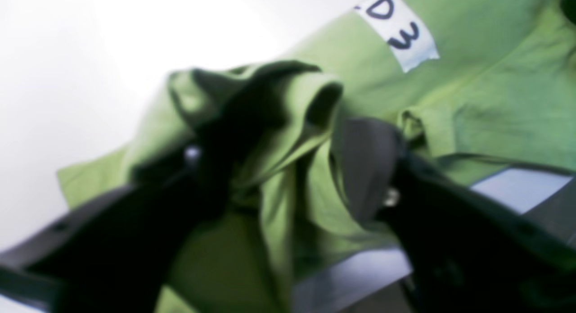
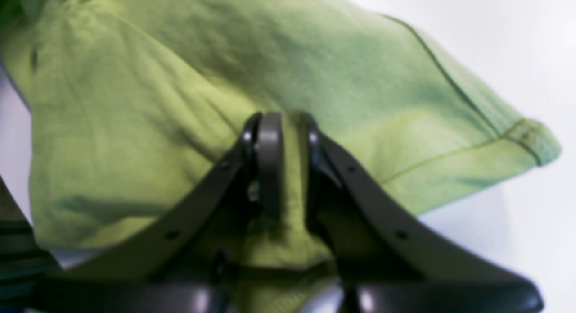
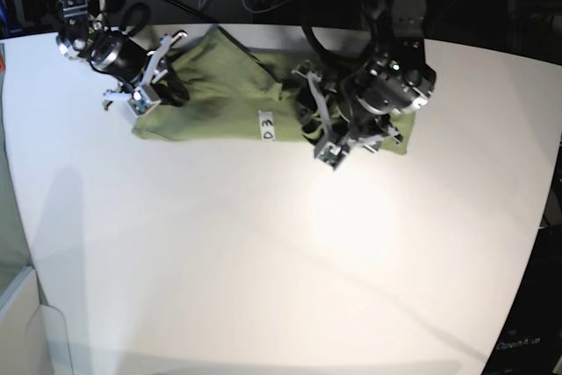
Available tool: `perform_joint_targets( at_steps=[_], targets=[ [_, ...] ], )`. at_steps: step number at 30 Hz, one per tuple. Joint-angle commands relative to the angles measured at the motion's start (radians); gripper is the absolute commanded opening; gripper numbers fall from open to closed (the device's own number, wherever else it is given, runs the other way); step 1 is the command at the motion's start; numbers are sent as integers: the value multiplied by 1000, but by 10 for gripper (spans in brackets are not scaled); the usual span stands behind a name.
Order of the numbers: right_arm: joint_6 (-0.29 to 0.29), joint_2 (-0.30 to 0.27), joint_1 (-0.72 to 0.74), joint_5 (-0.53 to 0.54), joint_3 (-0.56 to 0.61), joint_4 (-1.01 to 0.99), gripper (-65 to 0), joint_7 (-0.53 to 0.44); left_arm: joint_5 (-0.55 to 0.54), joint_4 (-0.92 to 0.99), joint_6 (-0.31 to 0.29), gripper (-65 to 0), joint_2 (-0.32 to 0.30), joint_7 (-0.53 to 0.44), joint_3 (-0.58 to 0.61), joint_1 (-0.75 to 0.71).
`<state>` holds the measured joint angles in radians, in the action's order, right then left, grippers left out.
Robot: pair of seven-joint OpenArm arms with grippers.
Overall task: Fold the T-shirt properly
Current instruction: 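Drag the strip end with the left gripper toward the right gripper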
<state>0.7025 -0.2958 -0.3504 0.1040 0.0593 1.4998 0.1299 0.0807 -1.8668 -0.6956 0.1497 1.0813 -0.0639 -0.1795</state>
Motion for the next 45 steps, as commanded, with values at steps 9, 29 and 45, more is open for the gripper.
perform_joint_targets(
  at_steps=[9,29,45],
  targets=[
    [-4,-7,-12,-26,0,2,-582,43,-312,-23,-3,-577,7,78,-1,42],
    [-4,-7,-8,-26,0,-44,-582,40,-378,-64,-3,-606,-62,208,-305,53],
    [-4,-7,-9,-26,0,-40,-582,40,-378,261,-3,-606,-62,55,-159,76]
  ],
)
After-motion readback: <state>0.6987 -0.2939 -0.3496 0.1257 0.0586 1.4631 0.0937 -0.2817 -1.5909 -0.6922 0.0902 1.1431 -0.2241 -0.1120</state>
